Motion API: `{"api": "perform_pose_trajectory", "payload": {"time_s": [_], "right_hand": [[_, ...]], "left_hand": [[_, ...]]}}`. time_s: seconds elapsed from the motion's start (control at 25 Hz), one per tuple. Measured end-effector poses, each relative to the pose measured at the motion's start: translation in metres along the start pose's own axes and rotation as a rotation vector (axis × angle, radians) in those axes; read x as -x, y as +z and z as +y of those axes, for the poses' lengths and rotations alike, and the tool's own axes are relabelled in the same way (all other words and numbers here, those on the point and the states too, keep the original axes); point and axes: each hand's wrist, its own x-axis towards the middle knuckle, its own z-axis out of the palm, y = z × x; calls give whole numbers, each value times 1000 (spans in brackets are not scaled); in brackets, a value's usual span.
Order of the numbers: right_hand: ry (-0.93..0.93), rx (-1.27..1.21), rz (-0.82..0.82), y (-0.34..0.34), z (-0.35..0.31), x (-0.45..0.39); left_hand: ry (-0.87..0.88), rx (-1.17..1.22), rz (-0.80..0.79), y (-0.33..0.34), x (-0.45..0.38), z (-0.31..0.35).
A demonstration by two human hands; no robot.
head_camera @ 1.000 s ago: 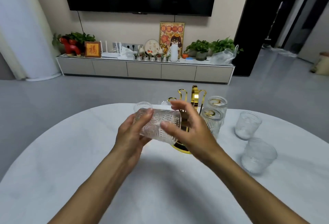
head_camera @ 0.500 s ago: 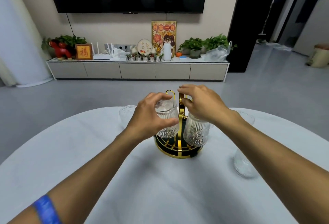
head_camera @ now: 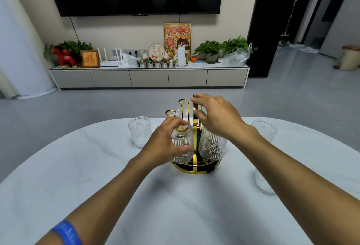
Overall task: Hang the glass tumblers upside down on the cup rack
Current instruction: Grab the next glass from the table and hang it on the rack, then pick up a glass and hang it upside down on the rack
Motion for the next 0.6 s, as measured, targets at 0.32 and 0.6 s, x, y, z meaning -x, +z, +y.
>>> {"api": "perform_pose_trajectory", "payload": {"time_s": [0.32, 0.6], "right_hand": [[559, 189, -33, -12, 81, 156], [826, -524, -13, 7, 104, 186]], "left_hand": [[-36, 79, 296, 15, 63, 22], [51, 52, 330, 16, 91, 64]]}}
